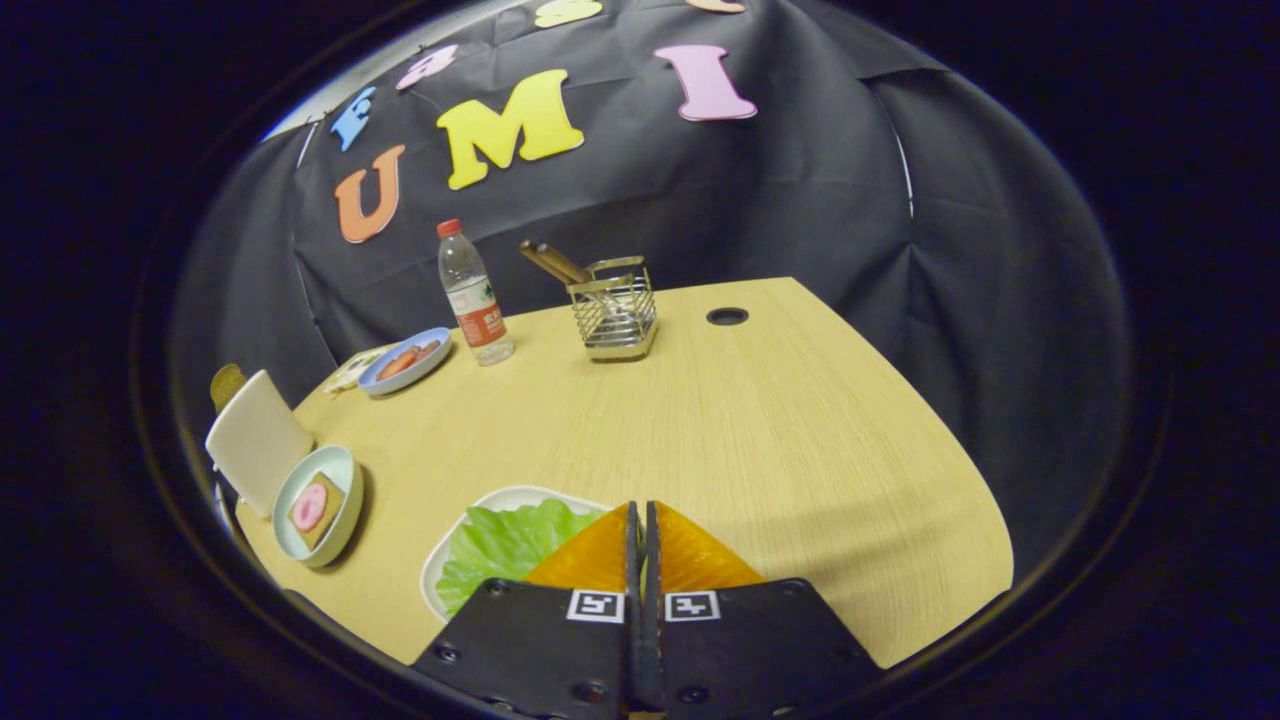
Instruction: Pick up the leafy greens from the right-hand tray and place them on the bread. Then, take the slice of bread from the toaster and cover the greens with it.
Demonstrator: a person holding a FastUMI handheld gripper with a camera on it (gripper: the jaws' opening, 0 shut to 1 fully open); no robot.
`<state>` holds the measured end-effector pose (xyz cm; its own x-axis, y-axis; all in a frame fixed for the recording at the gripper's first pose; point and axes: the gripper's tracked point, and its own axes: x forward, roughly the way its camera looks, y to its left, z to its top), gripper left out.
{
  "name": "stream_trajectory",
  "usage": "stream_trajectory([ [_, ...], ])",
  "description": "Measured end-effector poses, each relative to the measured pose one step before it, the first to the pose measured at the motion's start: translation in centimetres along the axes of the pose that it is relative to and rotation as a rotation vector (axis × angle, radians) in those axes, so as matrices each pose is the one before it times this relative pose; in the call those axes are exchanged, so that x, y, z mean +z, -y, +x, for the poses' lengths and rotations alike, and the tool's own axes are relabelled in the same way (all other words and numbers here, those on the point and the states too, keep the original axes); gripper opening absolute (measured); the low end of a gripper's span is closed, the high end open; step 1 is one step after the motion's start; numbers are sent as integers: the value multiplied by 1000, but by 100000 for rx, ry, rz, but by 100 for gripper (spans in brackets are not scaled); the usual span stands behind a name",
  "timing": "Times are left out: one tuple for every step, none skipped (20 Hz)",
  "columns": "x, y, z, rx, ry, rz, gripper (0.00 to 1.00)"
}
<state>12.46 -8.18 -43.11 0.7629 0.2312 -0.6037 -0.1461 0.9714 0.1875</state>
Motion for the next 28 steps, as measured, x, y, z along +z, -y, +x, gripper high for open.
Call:
stream_trajectory([
  [653, -415, -378, 1534, 1496, 502, 1],
  [744, -449, -432, 1353, 1299, 574, 0],
  [500, -433, -327, 1349, 860, -44, 0],
  [672, -451, -488, 1114, 841, -432, 0],
  [617, -480, -527, 942, 784, -459, 0],
  [780, -522, -475, 980, 774, -210, 0],
  [610, -500, -513, 910, 755, -33, 0],
  [731, -470, -460, 495, 678, -343, 0],
  [556, -509, -376, 373, 437, -348, 0],
  [730, -614, -420, 566, 533, -165, 0],
  [654, -401, -290, 7, 462, -920, 0],
  [671, -510, -425, 71, 702, -1601, 0],
  [528, -498, -342, -140, 544, -1535, 0],
  [621, -571, -348, -154, 365, -1421, 0],
  [651, -554, -479, -36, 487, -1202, 0],
  [589, -519, -473, -571, 614, -1367, 0],
  [434, -589, -316, -115, 447, -1416, 0],
  [583, -692, -349, 59, 398, -1431, 0],
  [592, -938, -205, 362, 297, -1447, 0],
  [706, -1142, -245, 627, 313, -1278, 0],
  [529, -1329, -331, 823, 242, -691, 0],
  [638, -1421, -158, 945, 110, -538, 0],
  [495, -1509, -84, 1063, 371, -800, 0],
  [520, -1737, 95, 1294, 376, -1217, 0],
  [179, -1676, 241, 1307, -78, -1289, 0],
  [184, -1969, 225, 1490, -94, -1228, 0],
  [29, -1931, 282, 1394, -102, -935, 0],
  [157, -2364, 453, 1756, -200, -198, 0],
])
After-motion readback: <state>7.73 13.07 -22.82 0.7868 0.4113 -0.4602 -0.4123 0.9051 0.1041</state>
